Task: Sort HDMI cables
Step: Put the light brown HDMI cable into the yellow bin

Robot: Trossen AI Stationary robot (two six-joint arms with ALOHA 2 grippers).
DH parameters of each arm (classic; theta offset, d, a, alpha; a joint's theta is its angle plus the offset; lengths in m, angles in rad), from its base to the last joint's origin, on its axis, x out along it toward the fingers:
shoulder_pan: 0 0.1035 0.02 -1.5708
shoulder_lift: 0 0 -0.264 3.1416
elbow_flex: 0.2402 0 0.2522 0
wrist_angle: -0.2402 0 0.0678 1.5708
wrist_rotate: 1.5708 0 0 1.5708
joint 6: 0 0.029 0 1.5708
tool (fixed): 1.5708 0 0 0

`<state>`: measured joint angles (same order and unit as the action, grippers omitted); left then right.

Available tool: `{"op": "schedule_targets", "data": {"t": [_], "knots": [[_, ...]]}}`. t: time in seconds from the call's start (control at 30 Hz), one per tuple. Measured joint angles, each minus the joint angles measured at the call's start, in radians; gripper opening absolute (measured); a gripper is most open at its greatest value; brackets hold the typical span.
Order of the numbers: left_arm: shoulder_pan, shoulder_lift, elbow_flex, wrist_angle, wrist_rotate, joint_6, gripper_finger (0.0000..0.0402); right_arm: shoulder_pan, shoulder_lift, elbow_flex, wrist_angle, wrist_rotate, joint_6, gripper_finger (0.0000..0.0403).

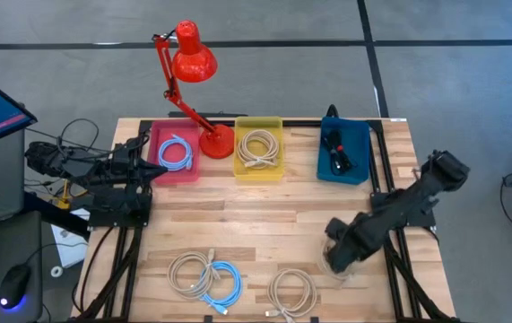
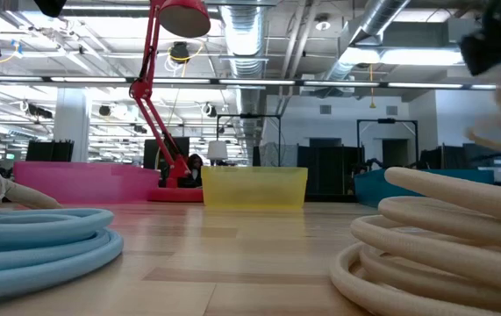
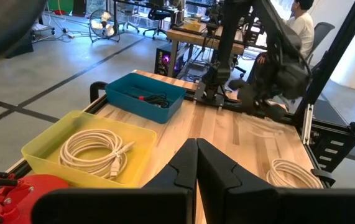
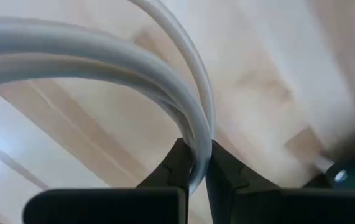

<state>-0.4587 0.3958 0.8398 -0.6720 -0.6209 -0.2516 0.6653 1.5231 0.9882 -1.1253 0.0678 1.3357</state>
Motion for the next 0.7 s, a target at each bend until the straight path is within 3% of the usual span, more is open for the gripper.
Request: {"op": "schedule_targets", "data": {"t": [0.3, 0.7], "knots": [[0.000, 0.000, 0.000, 0.000, 0.000, 0.000, 0.0005, -0.242, -0.136, 0.072, -0.055, 0.169, -0.172, 0.0014], [0.000, 0.000, 0.000, 0.000, 0.000, 0.000, 0.0005, -0.606, -0.015, 0.368, -0.038, 0.324, -0.654, 0.0014]]}}
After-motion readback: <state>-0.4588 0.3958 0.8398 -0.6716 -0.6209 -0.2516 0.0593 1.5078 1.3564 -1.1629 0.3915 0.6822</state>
